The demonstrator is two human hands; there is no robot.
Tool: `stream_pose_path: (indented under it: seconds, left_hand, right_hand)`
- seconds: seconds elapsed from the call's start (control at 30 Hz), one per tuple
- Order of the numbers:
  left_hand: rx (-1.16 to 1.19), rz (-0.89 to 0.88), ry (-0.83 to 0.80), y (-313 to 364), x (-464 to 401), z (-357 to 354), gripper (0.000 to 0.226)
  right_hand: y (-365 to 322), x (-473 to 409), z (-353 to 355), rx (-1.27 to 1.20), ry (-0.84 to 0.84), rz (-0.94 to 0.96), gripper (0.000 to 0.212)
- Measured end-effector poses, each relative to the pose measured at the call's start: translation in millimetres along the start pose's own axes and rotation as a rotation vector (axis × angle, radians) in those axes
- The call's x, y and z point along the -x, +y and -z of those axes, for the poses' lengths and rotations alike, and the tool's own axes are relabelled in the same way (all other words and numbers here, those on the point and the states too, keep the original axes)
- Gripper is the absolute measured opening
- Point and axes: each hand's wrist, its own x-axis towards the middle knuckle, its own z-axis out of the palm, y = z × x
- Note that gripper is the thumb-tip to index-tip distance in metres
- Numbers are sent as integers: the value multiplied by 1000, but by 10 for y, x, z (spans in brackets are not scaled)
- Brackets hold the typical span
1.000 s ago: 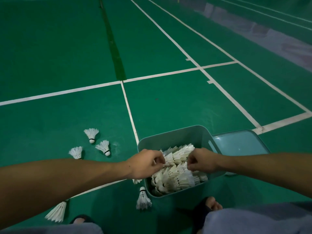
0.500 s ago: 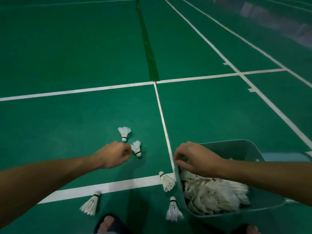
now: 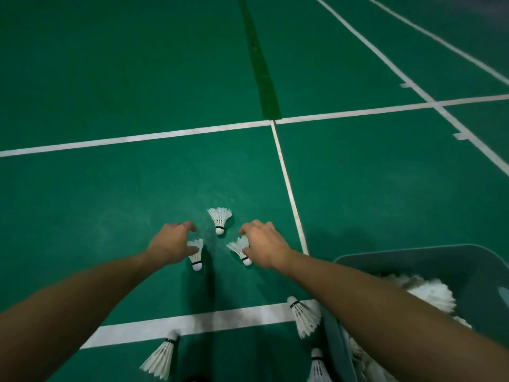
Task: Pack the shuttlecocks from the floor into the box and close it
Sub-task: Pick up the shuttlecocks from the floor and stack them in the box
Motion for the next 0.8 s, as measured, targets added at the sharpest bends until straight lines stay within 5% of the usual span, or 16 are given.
stream_pose_path:
  seconds: [0.17, 0.4, 0.57, 0.8]
  left_hand:
    - [152, 65, -11, -34, -202, -285, 59]
    - [352, -31, 117, 293, -705, -76, 80]
    - [214, -2, 6, 436, -876, 72, 23]
    - [241, -254, 66, 874, -181, 662, 17]
  right_hand:
    - [67, -243, -311, 111, -16, 27, 62]
    - [253, -305, -299, 121, -77, -34, 15]
    - [338, -43, 65, 79, -105, 28, 13]
    - [473, 674, 986, -129, 3, -3, 8]
